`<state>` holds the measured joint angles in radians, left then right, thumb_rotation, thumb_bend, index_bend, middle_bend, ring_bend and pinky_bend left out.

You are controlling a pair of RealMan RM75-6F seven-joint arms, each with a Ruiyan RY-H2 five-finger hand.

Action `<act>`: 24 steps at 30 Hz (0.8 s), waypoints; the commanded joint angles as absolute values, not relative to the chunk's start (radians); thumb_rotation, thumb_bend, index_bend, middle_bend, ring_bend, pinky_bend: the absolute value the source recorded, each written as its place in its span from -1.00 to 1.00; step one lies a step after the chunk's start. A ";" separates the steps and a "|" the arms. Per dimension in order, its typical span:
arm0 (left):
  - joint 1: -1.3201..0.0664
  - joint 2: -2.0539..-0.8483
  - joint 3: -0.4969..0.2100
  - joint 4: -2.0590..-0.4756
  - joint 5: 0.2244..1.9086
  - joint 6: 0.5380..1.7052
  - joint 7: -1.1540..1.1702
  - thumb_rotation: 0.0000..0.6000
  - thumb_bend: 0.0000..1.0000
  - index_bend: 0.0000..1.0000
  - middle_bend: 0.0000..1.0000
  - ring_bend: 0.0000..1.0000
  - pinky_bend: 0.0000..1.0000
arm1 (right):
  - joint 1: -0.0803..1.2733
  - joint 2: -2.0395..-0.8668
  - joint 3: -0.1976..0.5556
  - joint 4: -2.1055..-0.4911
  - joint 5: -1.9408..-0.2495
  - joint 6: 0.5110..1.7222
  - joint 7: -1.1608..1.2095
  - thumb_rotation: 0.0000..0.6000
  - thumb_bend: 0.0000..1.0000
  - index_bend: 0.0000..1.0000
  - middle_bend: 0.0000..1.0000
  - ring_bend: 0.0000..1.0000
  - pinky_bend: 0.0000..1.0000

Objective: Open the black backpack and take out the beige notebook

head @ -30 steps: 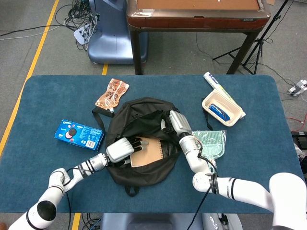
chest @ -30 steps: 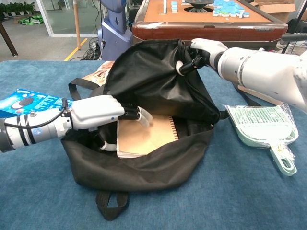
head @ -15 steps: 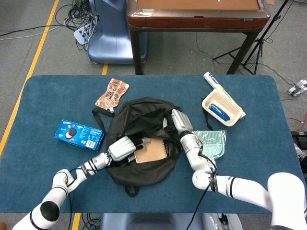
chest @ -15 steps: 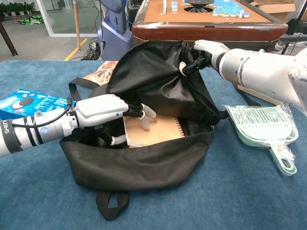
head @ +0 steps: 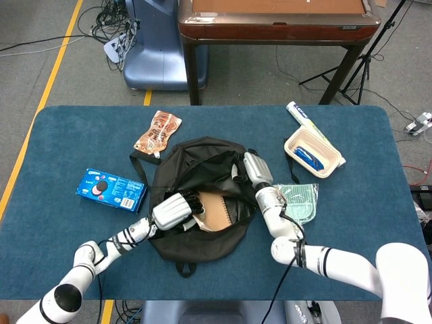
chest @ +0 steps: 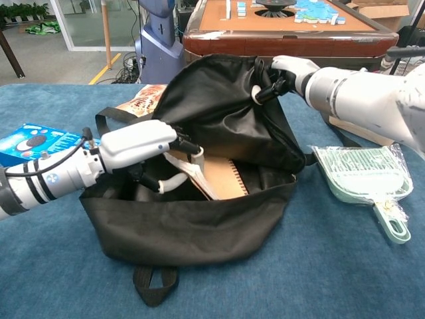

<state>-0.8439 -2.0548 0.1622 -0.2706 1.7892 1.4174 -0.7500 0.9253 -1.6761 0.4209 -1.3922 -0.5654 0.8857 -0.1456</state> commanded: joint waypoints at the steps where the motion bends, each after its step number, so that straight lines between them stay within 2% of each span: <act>1: -0.829 -2.030 0.135 -0.321 1.767 1.487 -0.770 1.00 -0.01 0.13 0.17 -0.20 -0.56 | 0.921 -1.676 0.416 -1.389 -0.570 0.875 -0.138 1.00 0.48 0.26 -0.23 -0.54 -0.94; 10: -0.782 -1.914 0.046 -0.553 1.695 1.622 -0.774 1.00 -0.01 0.15 0.27 -0.11 -0.52 | 0.895 -1.659 0.400 -1.402 -0.613 0.850 -0.100 1.00 0.48 0.23 -0.26 -0.53 -0.94; 24: -0.694 -1.627 -0.004 -1.072 1.695 1.721 -0.609 1.00 -0.01 0.15 0.27 -0.10 -0.50 | 0.875 -1.630 0.370 -1.459 -0.689 0.834 -0.077 1.00 0.41 0.14 -0.33 -0.60 -0.94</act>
<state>-0.7219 -1.6893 0.0095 -0.9963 1.6920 1.6951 -0.6588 0.8751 -1.6317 0.3723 -1.4560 -0.6868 0.8367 -0.0775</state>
